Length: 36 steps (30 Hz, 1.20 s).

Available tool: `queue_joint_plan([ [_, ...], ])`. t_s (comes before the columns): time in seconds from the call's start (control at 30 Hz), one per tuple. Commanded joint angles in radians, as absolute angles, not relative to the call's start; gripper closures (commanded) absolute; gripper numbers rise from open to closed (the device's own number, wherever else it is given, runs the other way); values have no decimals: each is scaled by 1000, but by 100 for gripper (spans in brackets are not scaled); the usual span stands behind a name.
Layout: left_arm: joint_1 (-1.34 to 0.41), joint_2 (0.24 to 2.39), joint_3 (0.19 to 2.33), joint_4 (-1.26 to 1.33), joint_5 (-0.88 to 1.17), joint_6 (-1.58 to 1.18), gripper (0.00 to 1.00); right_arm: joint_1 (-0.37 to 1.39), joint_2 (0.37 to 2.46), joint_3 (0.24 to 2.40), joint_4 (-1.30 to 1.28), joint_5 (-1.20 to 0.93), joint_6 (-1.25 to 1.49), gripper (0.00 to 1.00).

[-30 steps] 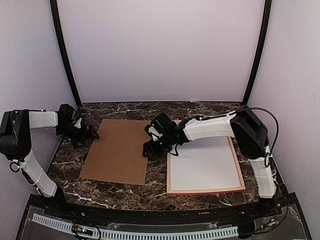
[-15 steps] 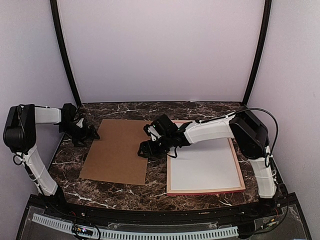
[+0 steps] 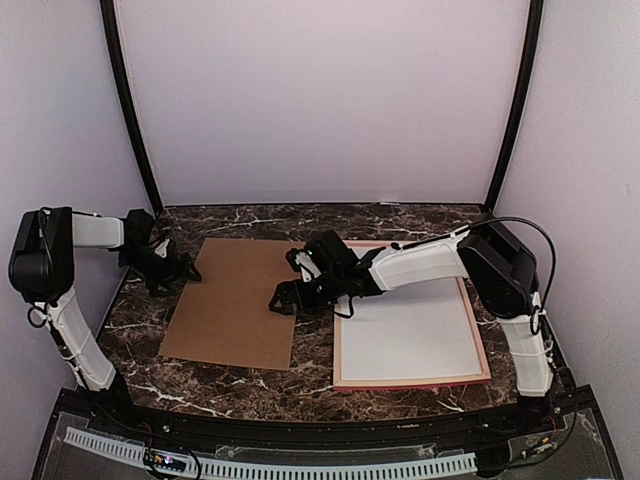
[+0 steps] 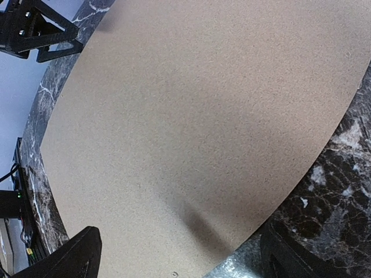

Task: Put the photo into the frame
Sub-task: Pick up the backboard from the center of the board.

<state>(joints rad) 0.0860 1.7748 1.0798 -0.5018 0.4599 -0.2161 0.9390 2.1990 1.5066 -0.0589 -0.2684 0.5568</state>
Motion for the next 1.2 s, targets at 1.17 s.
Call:
queue_joint_plan([
  [1.17,37,1372,899,-331,929,-341,34,946,2235,1467,-32,-371,594,8],
])
